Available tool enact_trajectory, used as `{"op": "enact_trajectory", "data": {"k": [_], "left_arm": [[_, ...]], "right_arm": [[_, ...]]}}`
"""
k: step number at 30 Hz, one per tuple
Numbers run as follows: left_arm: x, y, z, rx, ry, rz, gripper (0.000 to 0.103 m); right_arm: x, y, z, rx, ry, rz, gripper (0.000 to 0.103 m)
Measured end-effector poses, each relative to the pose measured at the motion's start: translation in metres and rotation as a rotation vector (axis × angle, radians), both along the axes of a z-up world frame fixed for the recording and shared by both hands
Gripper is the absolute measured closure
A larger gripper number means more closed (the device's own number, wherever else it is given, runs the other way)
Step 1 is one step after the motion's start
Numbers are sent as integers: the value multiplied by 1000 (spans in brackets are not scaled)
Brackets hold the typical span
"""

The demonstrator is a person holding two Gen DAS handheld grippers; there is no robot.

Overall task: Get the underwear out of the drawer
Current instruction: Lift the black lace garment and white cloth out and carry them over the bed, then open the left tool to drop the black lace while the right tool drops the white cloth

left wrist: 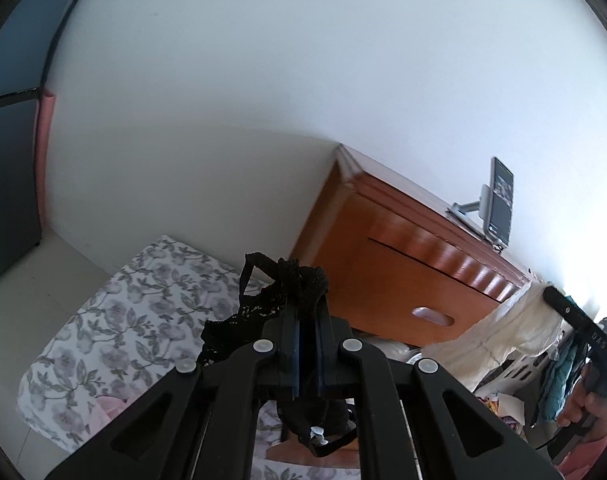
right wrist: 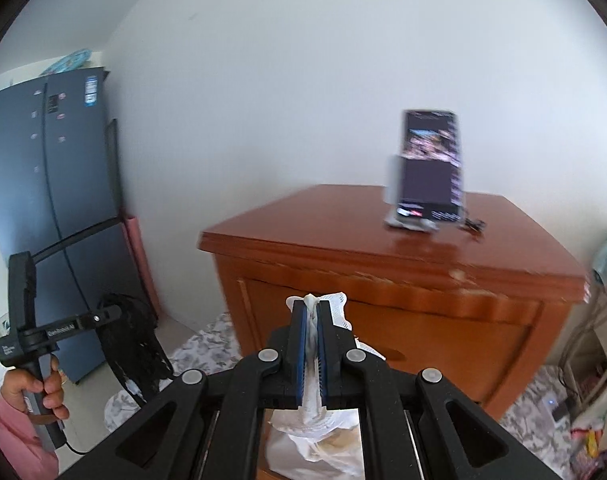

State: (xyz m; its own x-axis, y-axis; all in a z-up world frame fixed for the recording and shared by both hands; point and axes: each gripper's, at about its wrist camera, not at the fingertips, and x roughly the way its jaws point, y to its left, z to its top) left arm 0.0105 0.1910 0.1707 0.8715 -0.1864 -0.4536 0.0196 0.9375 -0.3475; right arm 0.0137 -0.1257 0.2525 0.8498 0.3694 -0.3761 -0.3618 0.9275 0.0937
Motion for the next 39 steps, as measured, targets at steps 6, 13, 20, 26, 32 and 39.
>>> {"op": "enact_trajectory", "data": {"k": [6,13,20,26,32,39], "left_arm": [[-17,36,-5,-6,14,61,98],[-36,74,-15,-22,32,133,98],[-42,100,-32,-45,66,179,98],[-39,116,-52,-58,114,205,97],[-25,125,-88,-80,212,224,97],[-8,140,-145,-147,367,248,97]], "right_arm": [[1,42,6,2,-12,71,98],[-1,93,18,-11,-40,167,98],[9,145,13,-37,-21,256,98],[25,192,-18,-72,71,329,98],[52,242,-87,-110,305,401,98],[63,289,-166,-232,465,428,98]]}}
